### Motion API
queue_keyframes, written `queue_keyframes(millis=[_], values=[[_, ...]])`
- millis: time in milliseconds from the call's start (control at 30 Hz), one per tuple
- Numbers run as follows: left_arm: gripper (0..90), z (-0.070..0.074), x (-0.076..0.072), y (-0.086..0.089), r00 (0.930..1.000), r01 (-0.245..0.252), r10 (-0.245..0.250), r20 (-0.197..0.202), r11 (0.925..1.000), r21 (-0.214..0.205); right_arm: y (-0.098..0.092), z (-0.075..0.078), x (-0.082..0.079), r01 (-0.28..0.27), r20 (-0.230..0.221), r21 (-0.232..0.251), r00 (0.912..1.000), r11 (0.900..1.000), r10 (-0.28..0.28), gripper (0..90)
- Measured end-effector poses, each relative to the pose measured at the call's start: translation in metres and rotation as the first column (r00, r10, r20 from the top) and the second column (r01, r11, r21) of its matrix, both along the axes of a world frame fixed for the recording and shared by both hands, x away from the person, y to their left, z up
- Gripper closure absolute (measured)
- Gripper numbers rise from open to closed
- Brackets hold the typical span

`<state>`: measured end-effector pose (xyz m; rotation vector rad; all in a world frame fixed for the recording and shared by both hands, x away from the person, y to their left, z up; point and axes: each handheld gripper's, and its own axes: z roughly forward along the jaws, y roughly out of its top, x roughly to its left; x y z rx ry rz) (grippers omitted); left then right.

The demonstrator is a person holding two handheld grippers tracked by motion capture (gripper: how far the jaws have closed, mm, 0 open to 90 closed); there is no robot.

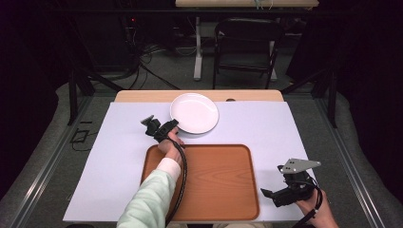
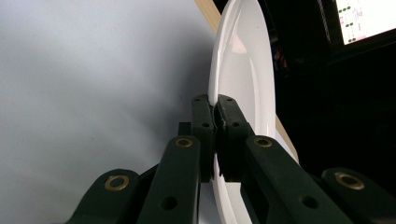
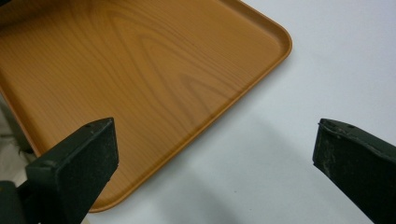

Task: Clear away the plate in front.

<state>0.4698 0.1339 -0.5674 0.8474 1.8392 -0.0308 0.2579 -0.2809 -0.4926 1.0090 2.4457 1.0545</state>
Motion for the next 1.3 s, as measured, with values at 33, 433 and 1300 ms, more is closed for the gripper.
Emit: queue_keyframes(millis=[33,433,1300], values=[[87.3,-0.002,0.0,0.002,1.0,0.004,-0.004,0.0,0.9999,-0.011,0.0,0.0,0.0,0.001,-0.002,0.0,1.0,1.0,-0.001,0.0],[87.4,0.003,-0.003,0.021,0.9958,0.086,-0.086,0.032,0.9963,-0.003,0.001,0.002,0.018,0.059,-0.124,0.085,0.9911,0.9947,-0.048,0.0],[87.4,0.043,-0.034,0.033,0.9563,0.255,-0.25,0.152,0.9669,-0.012,0.059,0.003,0.122,0.108,-0.26,0.21,0.9642,0.9717,-0.051,7.3]])
